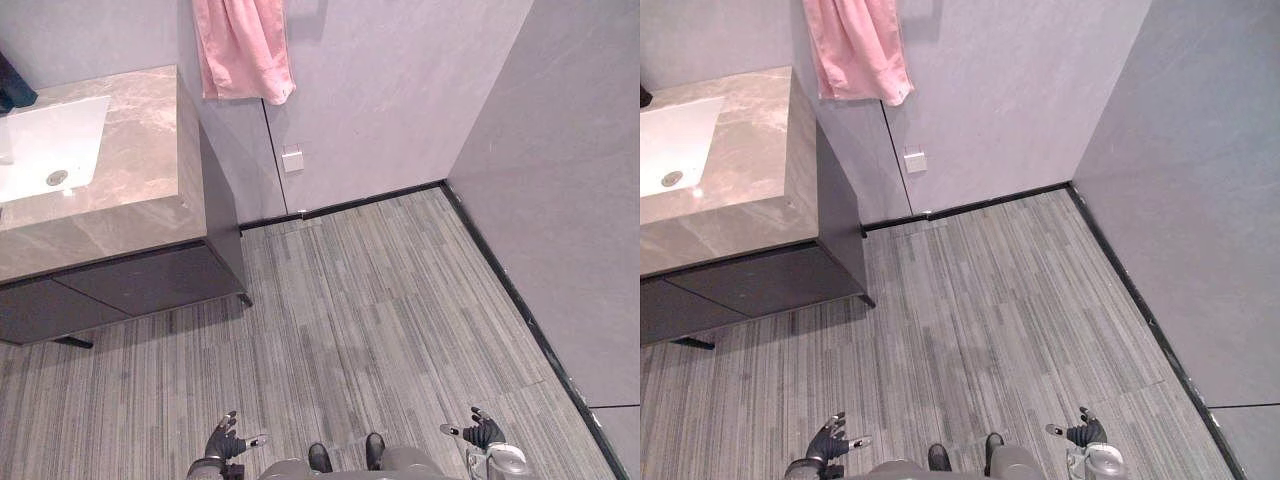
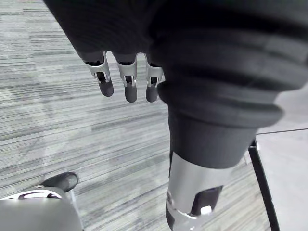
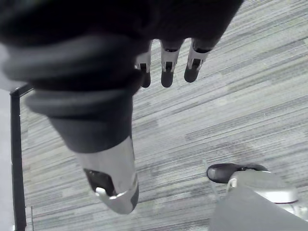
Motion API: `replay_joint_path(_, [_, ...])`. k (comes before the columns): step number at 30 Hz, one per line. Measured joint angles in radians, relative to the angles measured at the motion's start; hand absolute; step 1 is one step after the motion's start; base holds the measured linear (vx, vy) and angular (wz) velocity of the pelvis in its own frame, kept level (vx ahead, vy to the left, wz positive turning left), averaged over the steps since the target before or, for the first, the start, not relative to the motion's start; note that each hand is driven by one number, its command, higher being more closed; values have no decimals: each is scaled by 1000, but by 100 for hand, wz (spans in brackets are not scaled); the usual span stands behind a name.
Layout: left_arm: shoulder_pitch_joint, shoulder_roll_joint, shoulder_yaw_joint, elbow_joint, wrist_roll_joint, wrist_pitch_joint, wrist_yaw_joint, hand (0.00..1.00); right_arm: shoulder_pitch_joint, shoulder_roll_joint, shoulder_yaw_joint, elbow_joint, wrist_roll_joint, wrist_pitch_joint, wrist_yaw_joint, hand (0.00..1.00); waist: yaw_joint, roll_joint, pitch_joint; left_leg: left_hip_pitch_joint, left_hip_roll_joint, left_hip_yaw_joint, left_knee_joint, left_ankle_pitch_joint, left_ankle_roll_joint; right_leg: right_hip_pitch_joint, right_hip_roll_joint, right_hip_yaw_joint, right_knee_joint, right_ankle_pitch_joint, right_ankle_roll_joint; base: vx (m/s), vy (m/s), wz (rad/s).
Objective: Organize washtable
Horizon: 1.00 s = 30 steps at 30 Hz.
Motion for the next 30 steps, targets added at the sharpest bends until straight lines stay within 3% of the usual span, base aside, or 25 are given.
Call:
replay_joint_path(3, [-23, 14, 0, -6, 0, 0, 0, 0, -7, -1, 15, -3, 0, 0, 1, 0, -6, -7, 11, 37, 12, -26, -10, -17, -13, -50, -13, -60, -18, -39, -9, 234, 0, 27])
replay_joint_path(4, [-39, 15, 0, -6, 0, 0, 0, 0, -8, -3, 19, -6, -1, 0, 1, 0, -13, 11, 27, 58, 34, -37, -20, -22, -22, -72, 0, -89, -122, -32, -18, 282, -64, 34])
replay_joint_path(5, [-42, 12, 0, -6, 0, 1, 0, 0, -11, -7, 21, -8, -1, -1, 1, 0, -21, 11, 28, 73, 53, -47, -27, -31, -38, -82, 15, -99, -200, -10, -38, 378, -102, 34])
replay_joint_path(6, [-43, 12, -1, -6, 0, 1, 0, 0, -12, -8, 21, -9, -1, -1, 1, 0, -27, 15, 32, 82, 65, -56, -28, -36, -45, -86, 23, -102, -257, 15, -43, 295, -88, 36])
replay_joint_path(7, [-39, 15, -11, -6, 0, 1, -1, 0, -1, -10, 24, -10, -2, -1, 1, 0, -32, 18, 35, 100, 70, -69, -29, -50, -73, -86, 35, -96, -373, 99, -49, 525, -187, 45])
replay_joint_path(8, [-39, 19, -23, -5, 0, 1, -1, 0, 17, -12, 30, -9, -2, 0, 1, 0, -36, -11, 30, 130, 68, -87, -29, -74, -110, -78, 28, -73, -422, 246, -83, 464, -189, 40])
replay_joint_path(10, [-42, -3, -27, 3, 1, -1, -4, 0, 15, -28, 29, -14, -2, 3, 2, 0, -38, 25, 31, 122, 114, -97, 8, -75, -137, -78, 53, -98, -389, 221, -130, 489, -239, 19])
replay_joint_path(12, [-51, -15, -22, 3, 1, -1, -3, 0, 1, -34, 28, -18, -2, 3, 2, 0, -45, 35, 35, 43, 141, -108, 181, -65, -156, -50, 69, -107, -417, 193, -152, 434, -257, 10])
replay_joint_path(13, [-48, -25, -16, 4, 1, -1, -3, 0, 1, -34, 28, -17, -2, 3, 2, 0, -46, 39, 38, -2, 162, -111, 327, -45, -189, 0, 81, -109, -451, 187, -160, 445, -231, 5])
replay_joint_path(14, [-37, -43, -15, 3, 1, -1, -3, 0, 10, -35, 30, -19, -1, 5, 1, 0, -32, 43, 42, -74, 215, -121, 594, -27, -230, 121, 105, -108, -523, 178, -173, 446, -199, 0])
replay_joint_path(16, [-31, -61, -12, -5, 1, -1, -4, 0, 21, -33, 37, -45, 10, 4, -1, 0, -13, 41, 44, -134, 265, -92, 783, -30, -222, 228, 123, -99, -578, 167, -183, 382, -134, -11])
replay_joint_path(17, [-31, -72, -3, -19, 0, -1, -4, 0, 23, -27, 39, -78, 23, -2, -2, 0, 5, 33, 48, -192, 300, -53, 854, -39, -197, 275, 126, -82, -599, 140, -191, 395, -92, -18])
replay_joint_path(20, [-34, -91, 19, -28, 0, 0, -2, 0, -6, -23, 37, -101, 40, -7, -3, 0, 21, 32, 48, -342, 313, -2, 774, -65, -163, 336, 111, -57, -631, 129, -172, 291, 20, -22])
replay_joint_path(21, [-43, -92, 17, -27, -1, 1, -1, 0, -9, -16, 27, -95, 43, -7, -5, 0, 33, 23, 52, -380, 267, 6, 607, -61, -161, 360, 82, -49, -644, 119, -154, 291, 92, -20])
replay_joint_path(23, [-44, -94, 15, -27, -1, 0, -1, 0, -4, -12, 18, -93, 49, -7, -8, 0, 36, 19, 52, -386, 220, 1, 436, -46, -155, 381, 58, -51, -658, 108, -136, 276, 131, 1])
replay_joint_path(24, [-44, -95, 12, -27, -1, 0, -1, 0, -1, -9, 8, -88, 50, -6, -13, 0, 35, 22, 51, -389, 182, -9, 279, 7, -151, 400, 42, -50, -667, 93, -112, 411, 241, 2])
replay_joint_path(25, [-39, -94, 13, -25, -1, 0, 1, 0, 8, -9, 10, -77, 51, -5, -16, 0, 38, 30, 46, -382, 156, -39, 166, 119, -130, 416, 40, -47, -673, 74, -87, 502, 320, -17])
replay_joint_path(26, [-34, -91, 12, -21, -2, 0, 3, 0, 10, -7, 12, -68, 51, -5, -19, 0, 43, 31, 42, -365, 146, -56, 158, 203, -89, 429, 34, -29, -673, 56, -68, 373, 243, -18])
replay_joint_path(27, [-33, -80, 13, -15, -8, 1, 3, 0, 12, 1, 22, -56, 50, -5, -19, 0, 45, 1, 30, -363, 109, -51, 177, 167, -53, 442, 3, -25, -661, 29, -45, 402, 209, -7])
replay_joint_path(28, [-39, -75, 13, -15, -8, 1, 5, 0, 16, 3, 23, -52, 50, -5, -19, 0, 46, -15, 27, -363, 94, -47, 187, 144, -46, 439, -16, -25, -640, 12, -38, 399, 175, 6])
replay_joint_path(30, [-50, -74, 2, -5, -8, 3, 4, 0, 14, 0, 22, -44, 44, -4, -20, 0, 55, -27, 25, -336, 76, -28, 195, 94, -34, 384, -50, -9, -481, -9, -12, 386, 193, -13])
